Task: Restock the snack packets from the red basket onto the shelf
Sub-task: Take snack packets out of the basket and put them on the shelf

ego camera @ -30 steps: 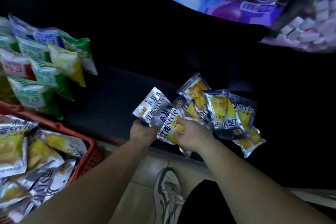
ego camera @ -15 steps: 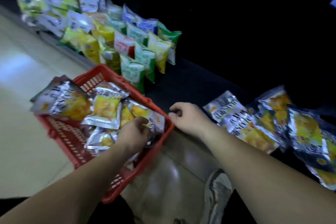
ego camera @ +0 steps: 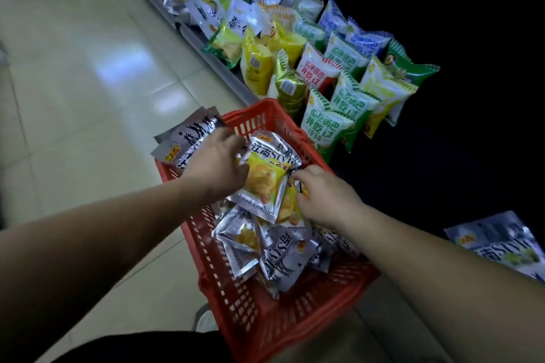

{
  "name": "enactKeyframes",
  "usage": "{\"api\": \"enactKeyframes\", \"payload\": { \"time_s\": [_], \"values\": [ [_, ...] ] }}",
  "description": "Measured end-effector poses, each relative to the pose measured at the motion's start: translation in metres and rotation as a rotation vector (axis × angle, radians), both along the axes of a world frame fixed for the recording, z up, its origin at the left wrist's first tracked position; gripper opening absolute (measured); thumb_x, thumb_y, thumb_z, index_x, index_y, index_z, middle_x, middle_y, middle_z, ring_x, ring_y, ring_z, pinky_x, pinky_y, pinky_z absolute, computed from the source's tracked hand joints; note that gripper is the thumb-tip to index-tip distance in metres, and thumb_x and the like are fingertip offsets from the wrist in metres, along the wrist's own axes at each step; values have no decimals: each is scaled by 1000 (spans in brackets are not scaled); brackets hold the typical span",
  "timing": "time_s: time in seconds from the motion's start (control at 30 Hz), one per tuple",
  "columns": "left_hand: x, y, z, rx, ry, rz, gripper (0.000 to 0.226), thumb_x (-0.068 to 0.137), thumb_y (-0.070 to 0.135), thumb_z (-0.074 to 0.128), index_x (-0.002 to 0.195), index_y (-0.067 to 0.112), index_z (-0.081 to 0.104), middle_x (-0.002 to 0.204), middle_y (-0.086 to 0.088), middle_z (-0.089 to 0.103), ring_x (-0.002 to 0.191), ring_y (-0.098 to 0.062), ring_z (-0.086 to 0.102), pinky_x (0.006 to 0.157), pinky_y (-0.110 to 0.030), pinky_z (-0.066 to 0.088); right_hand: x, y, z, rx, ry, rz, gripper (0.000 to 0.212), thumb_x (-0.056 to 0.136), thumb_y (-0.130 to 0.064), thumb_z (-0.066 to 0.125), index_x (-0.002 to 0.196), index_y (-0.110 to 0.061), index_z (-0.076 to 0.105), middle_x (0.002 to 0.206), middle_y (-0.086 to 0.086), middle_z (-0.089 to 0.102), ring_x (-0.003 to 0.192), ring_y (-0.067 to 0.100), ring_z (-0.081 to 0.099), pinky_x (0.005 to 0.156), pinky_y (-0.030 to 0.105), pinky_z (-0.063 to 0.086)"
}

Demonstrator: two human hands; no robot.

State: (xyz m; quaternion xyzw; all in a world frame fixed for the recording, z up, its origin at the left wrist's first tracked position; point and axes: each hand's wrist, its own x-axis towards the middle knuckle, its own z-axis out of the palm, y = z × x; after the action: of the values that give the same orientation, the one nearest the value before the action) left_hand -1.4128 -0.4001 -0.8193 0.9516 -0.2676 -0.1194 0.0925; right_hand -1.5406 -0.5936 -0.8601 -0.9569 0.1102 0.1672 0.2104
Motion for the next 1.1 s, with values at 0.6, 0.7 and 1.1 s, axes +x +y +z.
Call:
{"api": "enactKeyframes", "payload": {
  "time_s": [0.6, 0.7, 1.1],
  "values": [
    [-22, 23, -90, -224, 408, 348, 70, 86, 72, 61, 139, 28, 45, 129, 2, 68, 103, -20, 71, 86, -39, 60, 70, 12, -54, 436, 291, -236, 112, 75, -54, 82, 159, -51, 8, 164, 2, 33, 141, 29, 45, 100, 32, 43],
    [-21, 24, -83, -382, 490, 356, 48, 96, 68, 47, 115, 27, 64, 106, 1, 72, 89, -18, 70, 80, -39, 60, 63, 4, -53, 421, 394, -215, 109, 76, -43, 87, 162, -33, 21, 163, 4, 35, 142, 27, 45, 107, 33, 43],
    [-5, 15, -89, -516, 290, 735, 130, 61, 47, 96, 161, 31, 14, 169, -9, 5, 152, -36, 24, 122, -47, 26, 51, 20, -56, 149, 439, -184, 108, 72, -86, 62, 160, -38, 24, 167, 5, 28, 149, 36, 35, 117, 49, 39]
  ]
}}
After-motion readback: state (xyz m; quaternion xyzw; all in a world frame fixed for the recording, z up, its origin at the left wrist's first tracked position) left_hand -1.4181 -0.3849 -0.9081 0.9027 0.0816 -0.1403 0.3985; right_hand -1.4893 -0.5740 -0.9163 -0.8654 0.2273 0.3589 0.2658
